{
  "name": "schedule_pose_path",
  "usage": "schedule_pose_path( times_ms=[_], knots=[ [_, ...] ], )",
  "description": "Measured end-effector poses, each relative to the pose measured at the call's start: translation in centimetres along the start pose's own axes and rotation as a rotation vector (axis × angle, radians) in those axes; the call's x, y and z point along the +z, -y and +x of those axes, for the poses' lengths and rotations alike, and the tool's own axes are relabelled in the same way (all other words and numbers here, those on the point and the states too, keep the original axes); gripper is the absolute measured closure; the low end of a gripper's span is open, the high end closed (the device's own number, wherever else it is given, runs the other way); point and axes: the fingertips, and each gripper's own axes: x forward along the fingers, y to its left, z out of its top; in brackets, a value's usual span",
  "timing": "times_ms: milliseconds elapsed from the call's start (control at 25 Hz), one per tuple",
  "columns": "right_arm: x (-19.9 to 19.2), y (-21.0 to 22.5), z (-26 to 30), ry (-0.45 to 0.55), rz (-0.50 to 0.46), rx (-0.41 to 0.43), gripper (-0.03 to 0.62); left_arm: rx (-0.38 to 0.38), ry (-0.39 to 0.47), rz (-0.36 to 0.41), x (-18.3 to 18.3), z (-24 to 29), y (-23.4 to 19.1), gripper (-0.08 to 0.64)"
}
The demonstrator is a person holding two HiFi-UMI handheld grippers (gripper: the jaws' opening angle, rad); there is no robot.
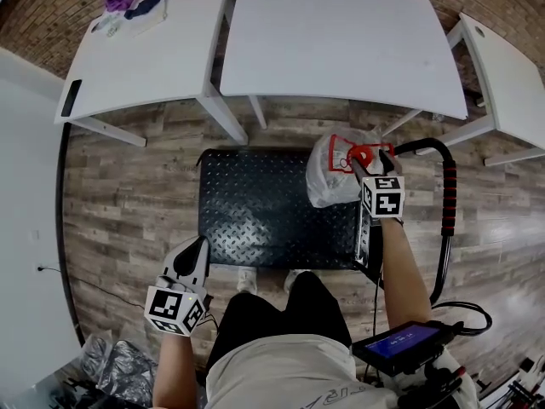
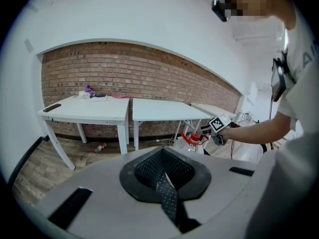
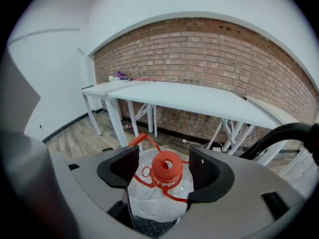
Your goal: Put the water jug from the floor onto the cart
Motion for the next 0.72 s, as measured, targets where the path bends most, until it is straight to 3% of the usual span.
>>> schedule_pose_path(
  times_ms=[320,640,720],
  knots=[
    [4.7,-4.4,-13.5,0.196,0.050,-0.072,0.278,-0.140,0.076,0.049,3.0,-0.7,-0.2,0.560],
    [4.2,-11.8,-25.5,0.265,0.131,-0.203,0.279,-0.344,0.122,0.124,5.0,-2.9,-0.4,0.560],
    [3.8,-13.3,-28.1,0.276,0.128,-0.255,0.311,-0.390,0.124,0.127,5.2,-3.1,-0.3,0.560]
  ],
)
